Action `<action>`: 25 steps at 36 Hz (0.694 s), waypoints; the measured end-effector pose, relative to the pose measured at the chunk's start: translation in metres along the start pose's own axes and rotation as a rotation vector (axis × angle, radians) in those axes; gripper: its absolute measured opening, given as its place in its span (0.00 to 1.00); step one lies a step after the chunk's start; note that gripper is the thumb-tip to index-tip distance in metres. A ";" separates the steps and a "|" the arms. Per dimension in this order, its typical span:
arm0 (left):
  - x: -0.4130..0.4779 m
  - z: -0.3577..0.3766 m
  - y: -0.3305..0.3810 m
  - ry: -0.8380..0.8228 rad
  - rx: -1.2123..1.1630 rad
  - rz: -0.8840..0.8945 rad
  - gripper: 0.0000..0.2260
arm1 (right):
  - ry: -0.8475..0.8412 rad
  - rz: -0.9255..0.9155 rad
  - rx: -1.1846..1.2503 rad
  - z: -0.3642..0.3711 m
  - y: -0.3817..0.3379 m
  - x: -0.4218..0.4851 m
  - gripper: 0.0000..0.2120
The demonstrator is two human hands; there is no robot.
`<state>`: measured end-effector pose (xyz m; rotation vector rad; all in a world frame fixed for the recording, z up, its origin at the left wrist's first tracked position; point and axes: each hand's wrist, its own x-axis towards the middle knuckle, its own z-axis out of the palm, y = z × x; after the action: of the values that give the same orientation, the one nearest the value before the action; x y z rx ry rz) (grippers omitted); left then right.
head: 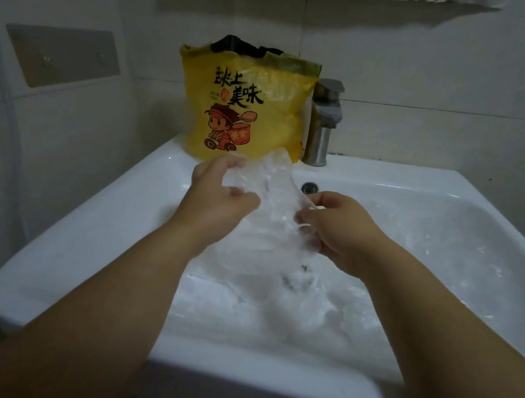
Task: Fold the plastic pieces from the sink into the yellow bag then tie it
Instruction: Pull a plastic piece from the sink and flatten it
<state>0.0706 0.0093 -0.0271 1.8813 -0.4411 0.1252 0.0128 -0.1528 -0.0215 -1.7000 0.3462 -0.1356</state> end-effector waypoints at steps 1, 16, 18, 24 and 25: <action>-0.001 0.000 0.000 -0.045 0.009 -0.008 0.24 | -0.015 -0.010 0.031 0.000 -0.001 -0.001 0.08; -0.004 0.005 -0.002 -0.034 0.263 0.102 0.18 | -0.250 -0.250 -0.535 0.011 -0.007 -0.018 0.28; -0.003 0.003 0.000 0.017 0.287 0.058 0.26 | -0.212 -0.244 -0.579 0.011 -0.006 -0.017 0.25; -0.008 -0.002 0.009 -0.234 0.058 0.098 0.46 | -0.287 -0.195 -0.484 0.010 -0.007 -0.019 0.19; -0.008 -0.002 0.008 -0.265 0.015 0.093 0.42 | -0.302 -0.185 -0.493 0.009 -0.007 -0.019 0.18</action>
<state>0.0605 0.0103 -0.0213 1.9000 -0.7104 -0.0611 -0.0017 -0.1376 -0.0140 -2.2042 -0.0108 0.0807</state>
